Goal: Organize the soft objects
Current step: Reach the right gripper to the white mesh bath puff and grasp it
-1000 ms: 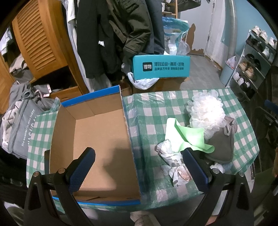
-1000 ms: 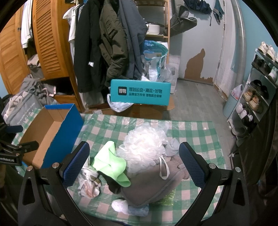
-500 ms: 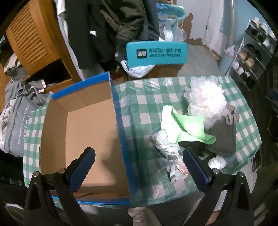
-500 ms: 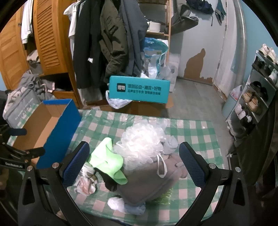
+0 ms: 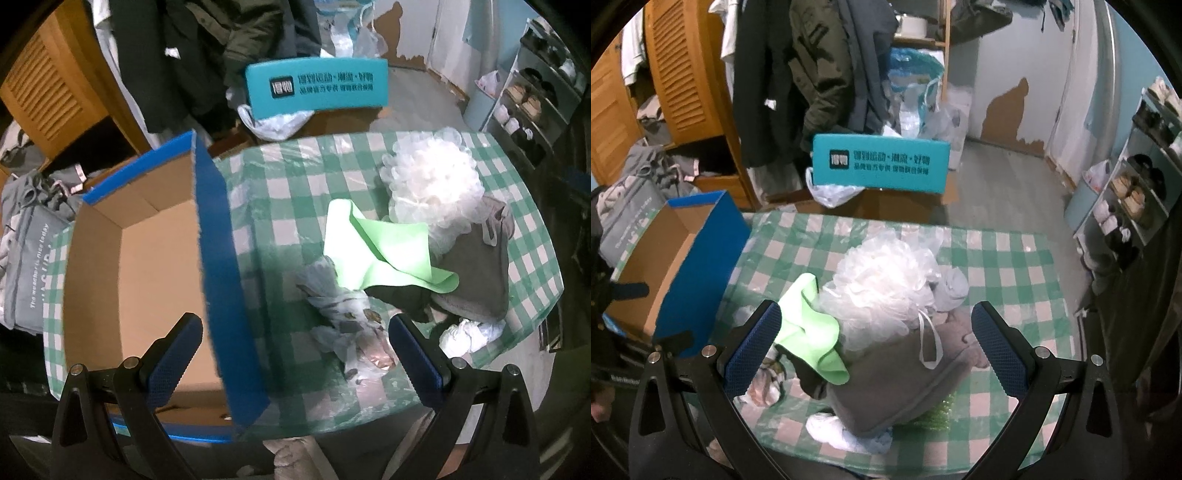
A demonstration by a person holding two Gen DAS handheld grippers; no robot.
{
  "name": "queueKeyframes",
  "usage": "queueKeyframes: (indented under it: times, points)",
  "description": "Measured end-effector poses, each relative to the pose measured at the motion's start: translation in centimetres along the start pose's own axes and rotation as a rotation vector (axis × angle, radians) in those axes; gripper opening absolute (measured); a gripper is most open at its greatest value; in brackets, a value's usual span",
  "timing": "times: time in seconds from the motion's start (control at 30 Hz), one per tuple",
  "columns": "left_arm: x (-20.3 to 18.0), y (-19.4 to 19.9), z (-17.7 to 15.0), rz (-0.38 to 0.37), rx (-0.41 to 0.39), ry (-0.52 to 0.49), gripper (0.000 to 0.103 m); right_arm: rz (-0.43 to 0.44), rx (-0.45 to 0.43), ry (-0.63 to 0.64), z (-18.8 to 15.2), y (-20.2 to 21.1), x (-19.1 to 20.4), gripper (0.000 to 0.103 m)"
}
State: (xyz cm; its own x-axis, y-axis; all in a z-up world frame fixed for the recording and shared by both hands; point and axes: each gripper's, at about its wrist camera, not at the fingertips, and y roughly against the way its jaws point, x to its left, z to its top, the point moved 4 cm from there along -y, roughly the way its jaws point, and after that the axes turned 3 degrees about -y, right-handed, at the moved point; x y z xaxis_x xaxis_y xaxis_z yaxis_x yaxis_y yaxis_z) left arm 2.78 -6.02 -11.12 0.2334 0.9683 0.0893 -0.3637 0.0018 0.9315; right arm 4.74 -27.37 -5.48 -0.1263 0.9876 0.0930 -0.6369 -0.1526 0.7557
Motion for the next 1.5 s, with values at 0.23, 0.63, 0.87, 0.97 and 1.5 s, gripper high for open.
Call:
queueKeyframes:
  times: [0.23, 0.63, 0.87, 0.97, 1.5]
  points:
    - [-2.1, -3.4, -1.0, -0.009, 0.096, -0.017, 0.102, -0.009, 0.038, -0.026, 0.4, -1.4, -0.7, 0.101]
    - [-3.7, -8.5, -0.9, 0.079, 0.176, -0.032, 0.102, -0.03, 0.09, 0.005, -0.1, -3.9, -0.7, 0.101]
    - [-5.2, -9.4, -0.3, 0.061, 0.191, -0.053, 0.101, -0.05, 0.104, 0.01, 0.2, -5.3, -1.4, 0.101]
    - [-5.2, -10.3, 0.1, 0.073, 0.204, -0.056, 0.101, -0.056, 0.116, 0.011, 0.5, -6.2, -1.8, 0.101]
    - [-2.4, -15.4, 0.7, 0.014, 0.295, 0.065, 0.101, 0.012, 0.328, -0.002, 2.5, -16.0, -1.4, 0.101]
